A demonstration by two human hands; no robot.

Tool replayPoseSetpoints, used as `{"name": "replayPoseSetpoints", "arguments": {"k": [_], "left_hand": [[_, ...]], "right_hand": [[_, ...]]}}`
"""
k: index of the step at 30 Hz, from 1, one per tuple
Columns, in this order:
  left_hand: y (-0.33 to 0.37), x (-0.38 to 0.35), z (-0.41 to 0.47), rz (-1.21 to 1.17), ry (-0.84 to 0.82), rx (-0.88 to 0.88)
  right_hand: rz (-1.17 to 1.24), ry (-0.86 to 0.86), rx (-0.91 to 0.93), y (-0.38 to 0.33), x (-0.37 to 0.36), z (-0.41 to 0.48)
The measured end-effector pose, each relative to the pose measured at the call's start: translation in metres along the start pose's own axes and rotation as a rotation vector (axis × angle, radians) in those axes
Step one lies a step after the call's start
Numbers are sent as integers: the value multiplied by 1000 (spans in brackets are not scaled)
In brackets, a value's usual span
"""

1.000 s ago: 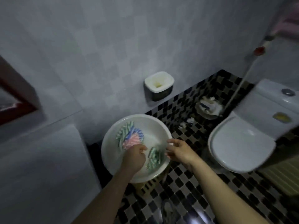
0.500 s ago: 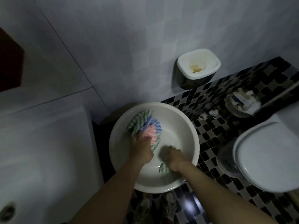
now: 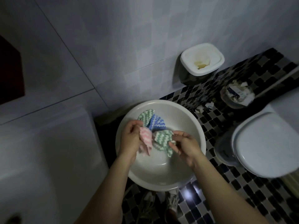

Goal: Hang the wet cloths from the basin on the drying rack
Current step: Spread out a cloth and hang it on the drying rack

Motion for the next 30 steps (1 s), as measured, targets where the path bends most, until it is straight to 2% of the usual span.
{"name": "replayPoseSetpoints", "arguments": {"k": [6,11,13,18,22,28,30], "left_hand": [[54,-22,-24,-103,-315,16],[93,-43,-67,198,-700,-78],[105,-48,-82,286,-786,-137],[117,-66,-107,281,-803,-202],[119,-93,-156,314,-899,-277],[118,-122,-199,432,-914,-428],[114,-130,-215,435,-954,-410]], "right_hand": [[42,-85,68,-28,-17,-34],[132,-67,166,-55,-16,-73],[230,-99,186,-61,-12,-90],[512,-317,149,-68,-1,-132],[496,-380,289,-69,32,-172],[316,-165,374,-56,91,-223],[183,-152,435,-51,111,-243]]}}
Point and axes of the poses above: each hand's wrist, its own z-axis towards the middle knuckle, its own x-axis out of the back of the hand, y = z × x, the point moved 6 cm from there along z, towards the middle knuckle
